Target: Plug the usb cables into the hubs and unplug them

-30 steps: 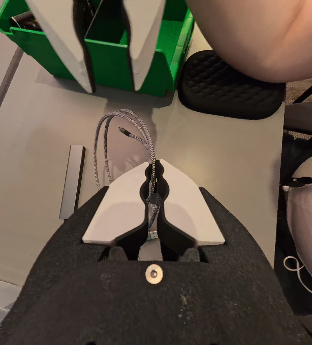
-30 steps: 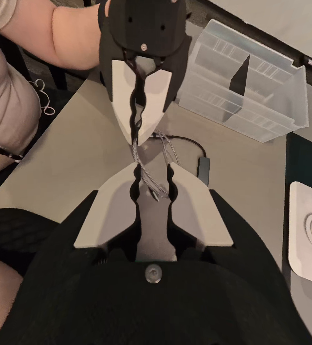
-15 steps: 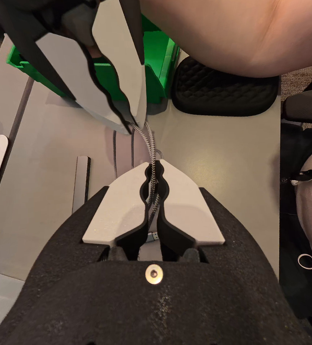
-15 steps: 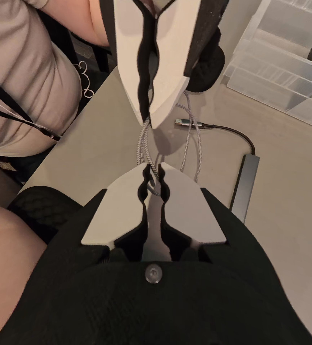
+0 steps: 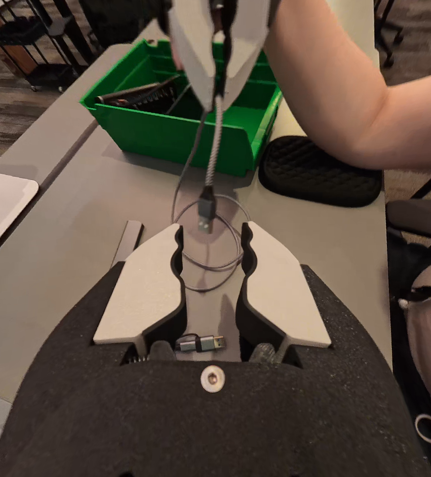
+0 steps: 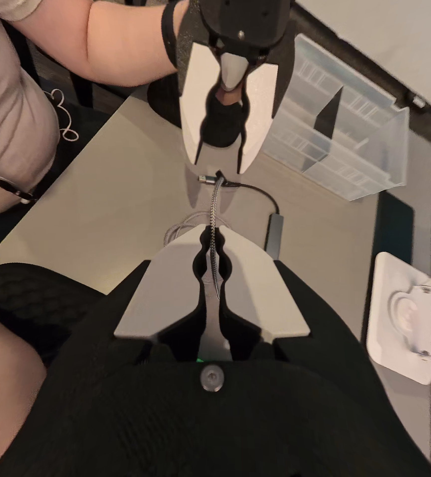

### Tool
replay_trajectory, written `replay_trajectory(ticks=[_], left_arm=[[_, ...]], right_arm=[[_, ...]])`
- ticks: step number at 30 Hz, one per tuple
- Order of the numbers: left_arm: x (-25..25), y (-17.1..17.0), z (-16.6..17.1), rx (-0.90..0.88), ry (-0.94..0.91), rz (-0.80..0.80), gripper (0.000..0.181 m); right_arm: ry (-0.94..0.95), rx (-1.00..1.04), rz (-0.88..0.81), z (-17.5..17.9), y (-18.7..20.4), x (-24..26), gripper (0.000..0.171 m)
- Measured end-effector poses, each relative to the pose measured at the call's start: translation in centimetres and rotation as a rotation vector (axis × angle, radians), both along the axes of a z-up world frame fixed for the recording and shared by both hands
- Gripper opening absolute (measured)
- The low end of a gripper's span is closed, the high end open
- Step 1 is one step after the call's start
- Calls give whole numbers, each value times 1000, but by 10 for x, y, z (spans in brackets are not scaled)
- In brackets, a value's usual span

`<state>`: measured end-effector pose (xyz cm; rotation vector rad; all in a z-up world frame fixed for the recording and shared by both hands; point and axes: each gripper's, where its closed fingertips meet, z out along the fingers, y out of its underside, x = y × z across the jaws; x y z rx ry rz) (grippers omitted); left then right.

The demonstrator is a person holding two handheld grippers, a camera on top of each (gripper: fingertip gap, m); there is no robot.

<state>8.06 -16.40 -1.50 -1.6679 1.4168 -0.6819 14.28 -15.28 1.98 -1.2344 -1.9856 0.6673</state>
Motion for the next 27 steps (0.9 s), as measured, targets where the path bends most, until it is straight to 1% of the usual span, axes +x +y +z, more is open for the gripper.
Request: replay_trajectory(ticks=[2, 6, 9, 14, 15, 18, 20, 23, 24, 27], left_arm=[[-2, 6, 7, -35, -65, 30, 43], [3, -5, 21, -156, -229, -53, 43], [3, -4, 31, -202, -345, -73, 42], [3, -20, 51, -399, -548, -205, 34], [1, -20, 54, -437, -583, -212, 34], [-6, -10, 63, -516, -696, -165, 35], [-12, -3, 74, -535, -768, -130, 38], [-21, 1, 93, -567, -840, -126, 48], [-23, 0, 103, -591, -869, -142, 50], [-30, 2, 134, -665, -959, -171, 51]], right_arm=[[46, 46, -4, 11, -1, 3, 4], [121, 98, 37, 27, -11, 5, 4], [160, 143, 53, 35, -14, 6, 4], [212, 200, 49, 44, -13, 5, 4], [224, 215, 45, 46, -12, 5, 4], [294, 291, 22, 60, -8, -1, 4], [363, 365, 11, 73, -8, -6, 4], [486, 503, -11, 99, -10, -12, 4], [523, 567, -44, 108, -8, -12, 4], [624, 833, -167, 136, 1, -11, 4]])
